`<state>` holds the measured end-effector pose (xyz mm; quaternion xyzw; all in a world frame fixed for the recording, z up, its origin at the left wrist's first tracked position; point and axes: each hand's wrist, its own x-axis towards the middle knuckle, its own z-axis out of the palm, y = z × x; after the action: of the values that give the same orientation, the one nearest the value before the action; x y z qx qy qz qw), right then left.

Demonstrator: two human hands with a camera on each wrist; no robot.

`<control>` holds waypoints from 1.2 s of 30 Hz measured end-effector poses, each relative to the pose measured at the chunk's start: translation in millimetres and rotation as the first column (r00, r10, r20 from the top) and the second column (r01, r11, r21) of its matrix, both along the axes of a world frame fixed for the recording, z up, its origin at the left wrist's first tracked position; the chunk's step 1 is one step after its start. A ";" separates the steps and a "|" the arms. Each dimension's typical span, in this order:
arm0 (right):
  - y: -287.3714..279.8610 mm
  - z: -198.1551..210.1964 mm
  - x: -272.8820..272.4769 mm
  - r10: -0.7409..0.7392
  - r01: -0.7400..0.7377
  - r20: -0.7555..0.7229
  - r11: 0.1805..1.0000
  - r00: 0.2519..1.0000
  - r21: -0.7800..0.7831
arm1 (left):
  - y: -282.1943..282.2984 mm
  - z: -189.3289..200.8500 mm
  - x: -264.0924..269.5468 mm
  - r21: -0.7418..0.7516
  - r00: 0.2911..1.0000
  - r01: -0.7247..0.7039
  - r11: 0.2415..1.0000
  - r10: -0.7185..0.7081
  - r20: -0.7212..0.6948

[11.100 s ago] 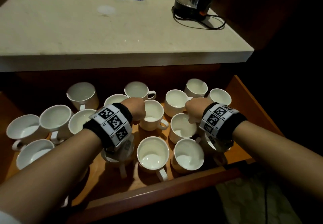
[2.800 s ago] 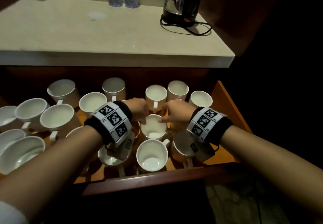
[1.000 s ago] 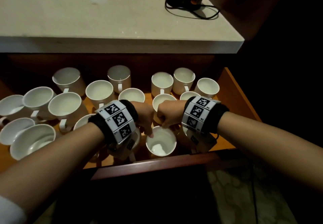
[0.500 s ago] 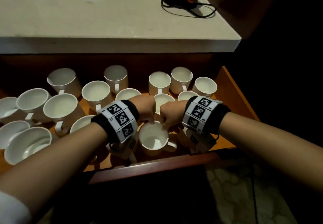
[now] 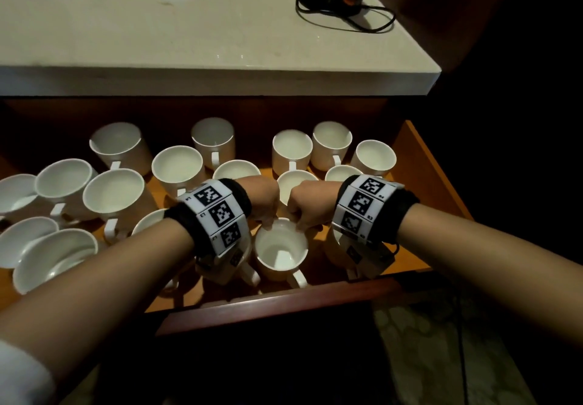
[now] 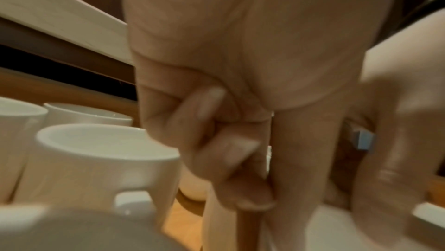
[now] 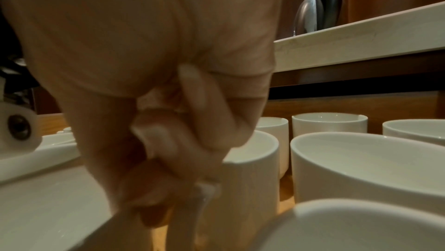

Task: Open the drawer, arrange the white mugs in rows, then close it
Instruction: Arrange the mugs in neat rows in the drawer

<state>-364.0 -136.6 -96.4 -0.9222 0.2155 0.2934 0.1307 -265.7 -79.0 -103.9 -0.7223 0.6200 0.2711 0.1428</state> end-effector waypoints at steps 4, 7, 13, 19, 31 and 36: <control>-1.0 -3.4 -2.4 -0.007 0.007 -0.012 1.000 1.000 -0.004 | -1.0 -1.0 5.2 -0.018 0.996 -0.040 0.999 0.039 -0.081; -0.5 -3.0 -2.8 -0.019 0.019 0.012 1.000 1.000 -0.019 | 2.3 2.9 22.2 0.001 0.984 -0.115 0.993 0.114 -0.134; 8.6 3.0 22.2 0.013 -0.008 0.208 1.000 0.978 -0.023 | 22.8 11.6 58.2 -0.037 0.961 -0.254 0.967 0.248 -0.121; 25.0 -2.5 50.9 0.027 -0.022 0.189 0.999 0.982 -0.030 | 46.6 7.6 78.1 -0.008 0.931 -0.338 0.941 0.333 -0.151; 39.9 -15.3 67.4 0.101 -0.093 0.083 0.991 0.991 -0.093 | 58.9 -3.1 85.1 -0.056 0.978 -0.182 0.982 0.174 -0.117; 42.4 -14.7 64.0 0.201 -0.201 -0.003 0.977 0.980 -0.070 | 53.5 -5.6 82.4 -0.109 0.988 -0.127 0.986 0.117 -0.098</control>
<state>-300.0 -94.2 -111.1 -0.9439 0.1311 0.2954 0.0683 -183.4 -25.5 -109.5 -0.7528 0.5951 0.2758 0.0557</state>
